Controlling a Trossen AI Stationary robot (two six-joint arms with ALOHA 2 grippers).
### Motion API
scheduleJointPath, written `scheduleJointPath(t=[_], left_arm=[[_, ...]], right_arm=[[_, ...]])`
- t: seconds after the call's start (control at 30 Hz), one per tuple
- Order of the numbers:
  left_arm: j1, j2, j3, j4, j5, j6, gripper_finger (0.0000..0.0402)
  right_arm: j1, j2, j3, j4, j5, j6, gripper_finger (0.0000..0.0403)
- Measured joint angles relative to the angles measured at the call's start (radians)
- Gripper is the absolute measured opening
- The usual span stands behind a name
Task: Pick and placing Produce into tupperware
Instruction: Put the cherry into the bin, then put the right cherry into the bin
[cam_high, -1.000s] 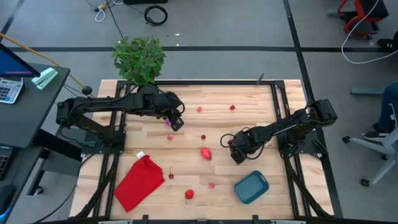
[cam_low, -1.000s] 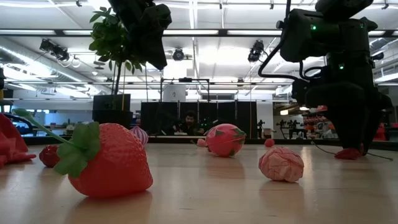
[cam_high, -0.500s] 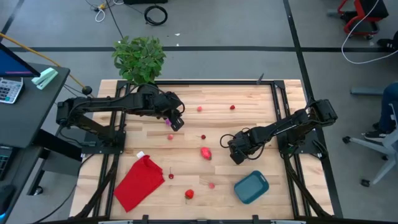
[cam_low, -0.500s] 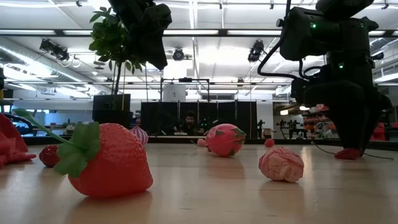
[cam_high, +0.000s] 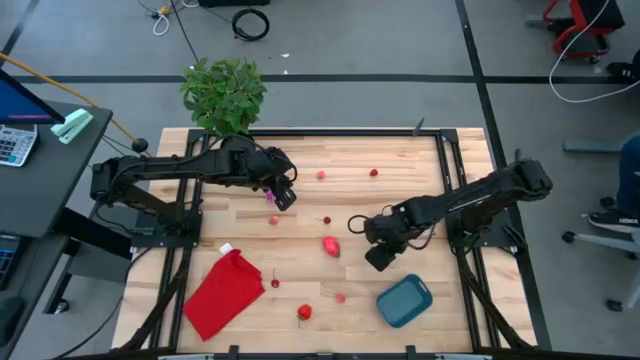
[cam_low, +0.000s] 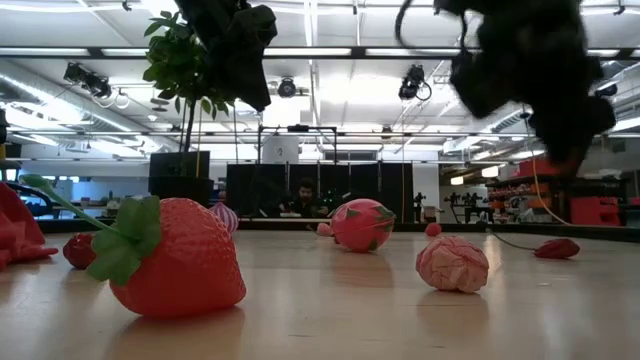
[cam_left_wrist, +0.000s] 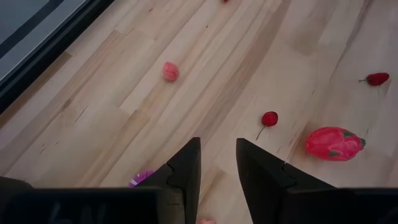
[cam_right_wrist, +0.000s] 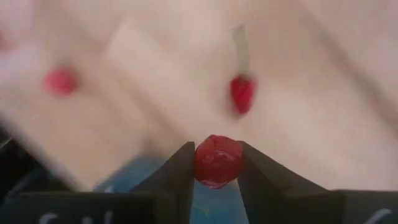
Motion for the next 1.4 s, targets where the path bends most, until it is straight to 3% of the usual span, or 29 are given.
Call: scheduleJointPath(t=[0.13,0.3,0.43,0.57,1.07,1.27,1.4], left_arm=[[0.000,0.000,0.000,-0.001,0.000,0.000,0.0107],[0.000,0.000,0.000,0.014,0.000,0.000,0.0107],[0.000,0.000,0.000,0.041,0.000,0.000,0.0107],[0.003,0.000,0.000,0.061,-0.001,0.006,0.0107],[0.015,0.000,0.000,0.070,-0.015,0.008,0.0107],[0.015,0.000,0.000,0.070,-0.015,0.009,0.0107],[0.015,0.000,0.000,0.070,-0.015,0.010,0.0107]], right_arm=[[0.065,-0.086,0.062,-0.065,-0.076,0.049,0.0110],[0.209,-0.139,0.107,-0.058,-0.083,0.146,0.0112],[0.330,-0.081,0.093,-0.054,-0.045,0.215,0.0112],[0.382,0.018,0.076,-0.062,-0.055,0.225,0.0113],[0.325,0.184,0.077,-0.027,-0.076,0.116,0.0182],[0.233,0.080,0.077,-0.030,-0.194,0.180,0.0188],[0.172,-0.030,0.078,-0.030,-0.065,0.177,0.0180]])
